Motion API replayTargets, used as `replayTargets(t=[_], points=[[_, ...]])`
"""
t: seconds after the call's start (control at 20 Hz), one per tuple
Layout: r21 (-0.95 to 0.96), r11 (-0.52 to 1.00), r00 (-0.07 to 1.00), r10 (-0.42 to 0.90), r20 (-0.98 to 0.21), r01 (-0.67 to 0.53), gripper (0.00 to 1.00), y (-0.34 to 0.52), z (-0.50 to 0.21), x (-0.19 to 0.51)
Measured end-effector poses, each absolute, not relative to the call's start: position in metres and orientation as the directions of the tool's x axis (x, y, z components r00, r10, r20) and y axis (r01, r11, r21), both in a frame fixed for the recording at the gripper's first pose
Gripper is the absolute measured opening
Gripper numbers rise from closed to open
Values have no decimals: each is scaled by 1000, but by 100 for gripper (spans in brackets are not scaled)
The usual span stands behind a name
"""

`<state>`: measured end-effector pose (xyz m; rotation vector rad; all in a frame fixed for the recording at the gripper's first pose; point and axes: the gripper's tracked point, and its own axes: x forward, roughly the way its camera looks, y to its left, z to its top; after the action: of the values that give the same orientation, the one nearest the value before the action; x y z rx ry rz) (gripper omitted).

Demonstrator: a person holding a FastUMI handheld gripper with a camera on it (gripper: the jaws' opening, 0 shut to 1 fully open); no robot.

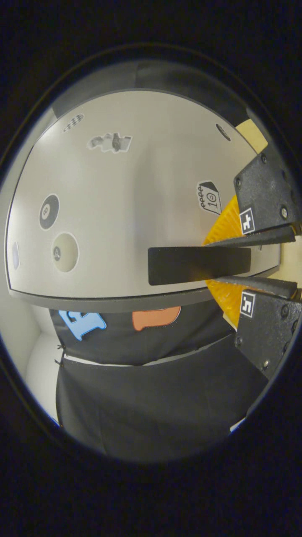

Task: Open the shoe cabinet door, grab the shoes and put them into the shoe cabinet, then close the shoe cabinet door.

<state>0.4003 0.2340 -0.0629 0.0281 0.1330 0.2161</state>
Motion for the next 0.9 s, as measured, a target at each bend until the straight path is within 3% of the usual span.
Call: replayTargets(t=[0.2, 0.9], points=[[33, 967, 957, 254, -136, -252, 30, 233, -63, 392], [17, 962, 954, 272, -128, -272, 23, 179, -64, 284]])
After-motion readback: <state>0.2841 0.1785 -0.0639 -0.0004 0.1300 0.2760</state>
